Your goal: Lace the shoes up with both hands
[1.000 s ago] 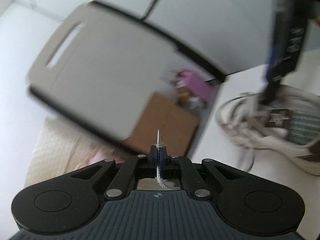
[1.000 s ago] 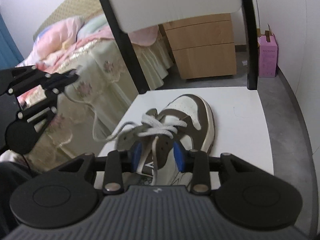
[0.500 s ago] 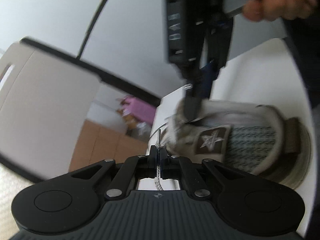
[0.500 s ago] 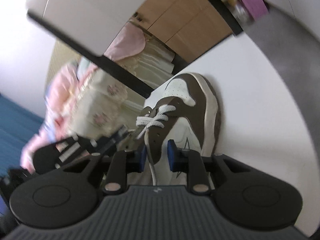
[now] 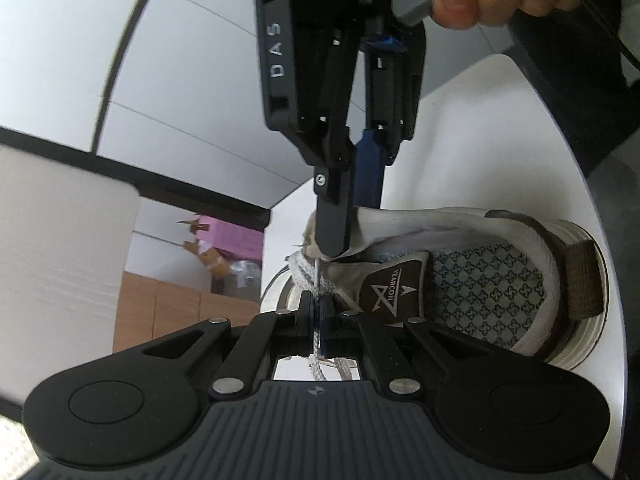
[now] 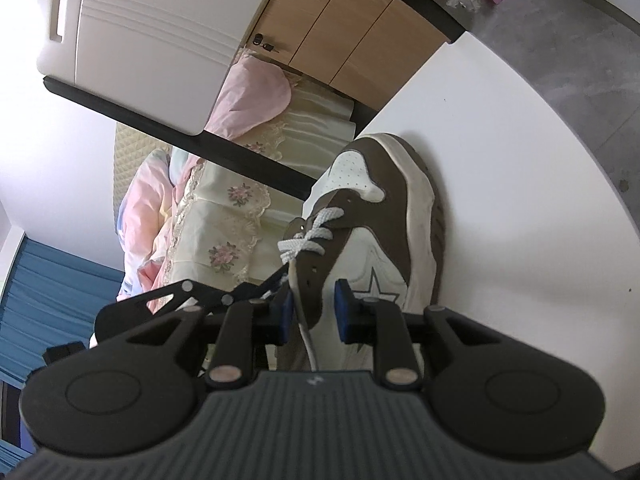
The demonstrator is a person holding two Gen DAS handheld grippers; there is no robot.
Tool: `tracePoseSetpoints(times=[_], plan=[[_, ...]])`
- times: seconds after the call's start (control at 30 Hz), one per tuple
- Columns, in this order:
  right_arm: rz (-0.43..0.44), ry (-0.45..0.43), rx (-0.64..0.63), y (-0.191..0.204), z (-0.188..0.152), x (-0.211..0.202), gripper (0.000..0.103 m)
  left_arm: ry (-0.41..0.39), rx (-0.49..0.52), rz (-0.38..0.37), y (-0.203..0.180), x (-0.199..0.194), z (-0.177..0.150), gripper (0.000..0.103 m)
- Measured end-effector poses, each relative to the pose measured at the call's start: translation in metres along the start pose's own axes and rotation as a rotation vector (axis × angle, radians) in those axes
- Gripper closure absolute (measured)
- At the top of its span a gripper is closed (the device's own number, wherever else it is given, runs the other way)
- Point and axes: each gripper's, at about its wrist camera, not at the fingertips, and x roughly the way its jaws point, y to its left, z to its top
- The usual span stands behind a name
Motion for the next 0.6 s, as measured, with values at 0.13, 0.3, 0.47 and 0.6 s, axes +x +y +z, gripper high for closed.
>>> tracePoseSetpoints(times=[0.13,0.3,0.47,0.6], plan=[[0.003,0.001,0.004,-0.0016,0.0002,0.0001,0.080,-0.004,0.036,0.002,-0.0004,0.0039,0.0011,0.100],[0.014,0.003,0.027,-0.0047,0.0004,0.0001,0.080,-0.003,0.087,0.007,-0.0028,0.0043,-0.0022,0.100],[0.015,0.004,0.035,-0.0053,0.0006,-0.0001,0.080,-0.014,0.129,0.018,-0.0069,0.0086,-0.0039,0.100],[0.015,0.005,0.038,-0.0056,0.0007,-0.0003,0.080,-0.025,0.147,0.030,-0.0084,0.0099,-0.0042,0.100]])
